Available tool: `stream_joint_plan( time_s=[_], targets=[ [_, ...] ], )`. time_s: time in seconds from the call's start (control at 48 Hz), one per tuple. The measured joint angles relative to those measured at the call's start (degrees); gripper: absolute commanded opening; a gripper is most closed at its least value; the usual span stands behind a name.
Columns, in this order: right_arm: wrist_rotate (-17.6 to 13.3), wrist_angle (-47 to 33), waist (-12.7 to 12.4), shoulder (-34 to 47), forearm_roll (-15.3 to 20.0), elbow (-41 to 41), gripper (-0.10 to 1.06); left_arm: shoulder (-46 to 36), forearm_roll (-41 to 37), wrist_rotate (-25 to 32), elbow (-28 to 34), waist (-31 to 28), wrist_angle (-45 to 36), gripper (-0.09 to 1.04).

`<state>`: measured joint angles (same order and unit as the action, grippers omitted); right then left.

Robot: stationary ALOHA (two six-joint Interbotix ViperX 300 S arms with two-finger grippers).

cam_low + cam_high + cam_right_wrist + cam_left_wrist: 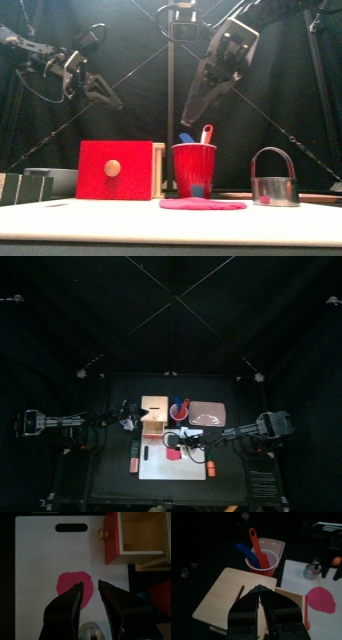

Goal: Get the cutter from the drawer then cut the dough then place the extra dough in the bowl
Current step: Shut the drawer

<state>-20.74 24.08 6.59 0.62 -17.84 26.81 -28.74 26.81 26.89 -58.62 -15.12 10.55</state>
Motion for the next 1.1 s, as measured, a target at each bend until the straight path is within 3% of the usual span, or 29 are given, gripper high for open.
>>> stream_joint_plan(
  time_s=[0.167, 0.354, 0.646, 1.104],
  targets=[
    [0.2, -0.7, 0.0, 4.6, -0.2, -2.7, 0.41, 0.1, -6.2, 0.4, 5.2, -6.2, -10.5, 0.42],
    [-0.3, -2.2, 0.2, 7.1, 0.0, -4.6, 0.24, 1.3, -11.5, 0.4, 10.4, -12.7, -17.3, 0.26],
    [-0.4, -4.6, 0.4, 11.5, 1.7, -8.7, 0.21, 11.3, -15.6, 2.5, 20.5, -17.4, -26.8, 0.19],
    [-0.4, -4.7, 0.4, 18.6, 2.5, -16.2, 0.21, 32.1, -15.4, 13.0, 38.1, -23.4, -43.3, 0.18]
  ],
)
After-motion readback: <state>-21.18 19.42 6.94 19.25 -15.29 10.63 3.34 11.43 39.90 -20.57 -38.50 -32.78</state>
